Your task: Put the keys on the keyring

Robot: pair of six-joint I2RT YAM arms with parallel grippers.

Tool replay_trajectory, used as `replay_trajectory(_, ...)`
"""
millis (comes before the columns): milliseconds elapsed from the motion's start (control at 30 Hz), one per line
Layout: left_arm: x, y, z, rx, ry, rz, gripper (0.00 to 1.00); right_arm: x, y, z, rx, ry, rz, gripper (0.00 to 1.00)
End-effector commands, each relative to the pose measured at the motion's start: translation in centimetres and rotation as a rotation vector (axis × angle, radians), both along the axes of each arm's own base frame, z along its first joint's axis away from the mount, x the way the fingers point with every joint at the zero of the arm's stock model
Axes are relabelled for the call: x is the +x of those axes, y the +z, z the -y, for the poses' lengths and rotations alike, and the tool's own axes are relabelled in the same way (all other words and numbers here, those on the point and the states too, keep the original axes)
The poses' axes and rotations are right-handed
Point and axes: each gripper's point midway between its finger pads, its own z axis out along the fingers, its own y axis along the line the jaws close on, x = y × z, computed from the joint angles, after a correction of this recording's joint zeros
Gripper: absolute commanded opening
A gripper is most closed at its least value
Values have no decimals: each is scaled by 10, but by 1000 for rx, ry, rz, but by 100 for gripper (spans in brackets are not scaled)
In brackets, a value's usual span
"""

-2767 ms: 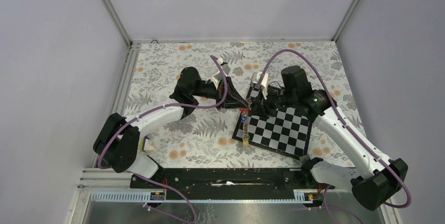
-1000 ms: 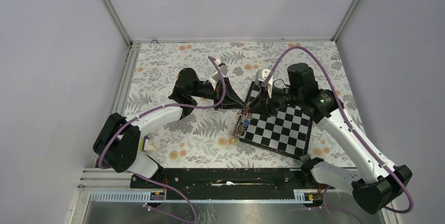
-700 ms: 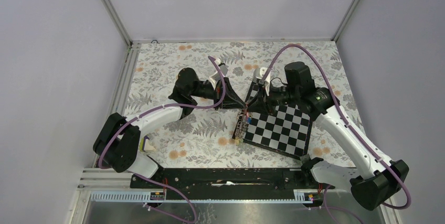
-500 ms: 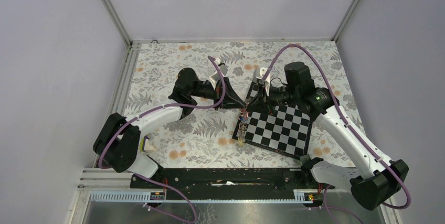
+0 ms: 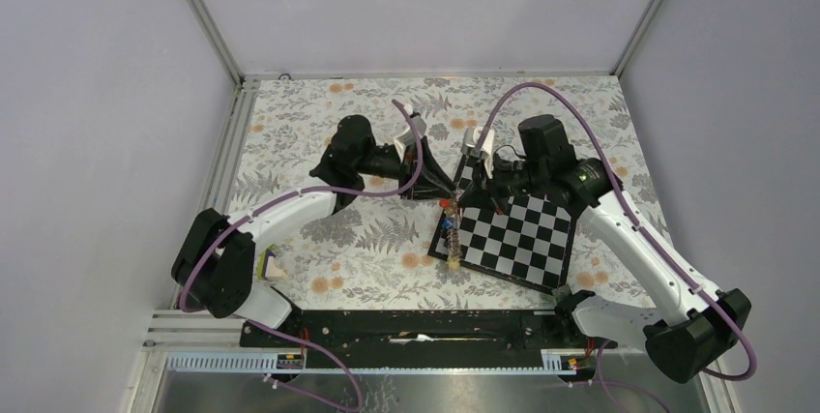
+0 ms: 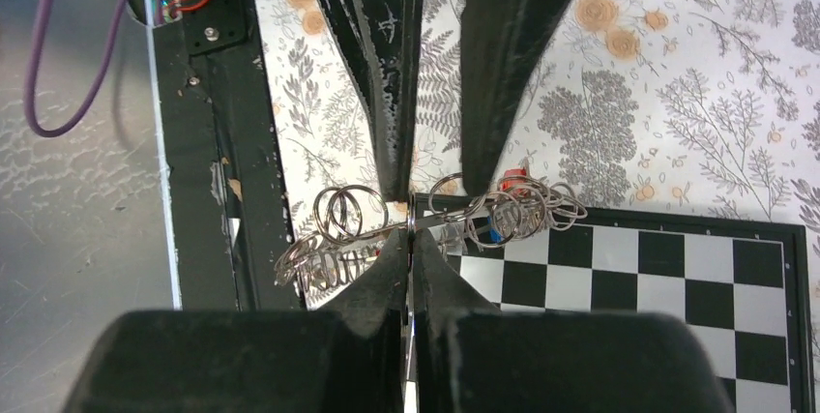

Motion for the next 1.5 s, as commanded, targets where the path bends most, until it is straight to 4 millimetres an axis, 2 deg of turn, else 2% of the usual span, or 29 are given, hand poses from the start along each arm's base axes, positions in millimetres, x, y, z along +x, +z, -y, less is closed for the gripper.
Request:
replay_trajectory(0,14,14,5,33,52,133,34,8,8,2,-77,-24,47,0)
replay_trajectory(100,9,14,8,31,38,138,38,9,6,4,-119,-36,37,0)
replay_trajectory(333,3,6,12,36,15,137,37,10,8,3,-137,-44,26,0)
replay_trajectory(700,2,3,15,40,7,131,25,9,7,0,-130,-27,18,0)
replay_trajectory(1300,-1,-9,14,52,-8,123,24,5,15,-2,-98,-15,33,0)
replay_trajectory(1467,0,-8,14,50,-1,131,28,2,16,-2,-89,-1,36,0)
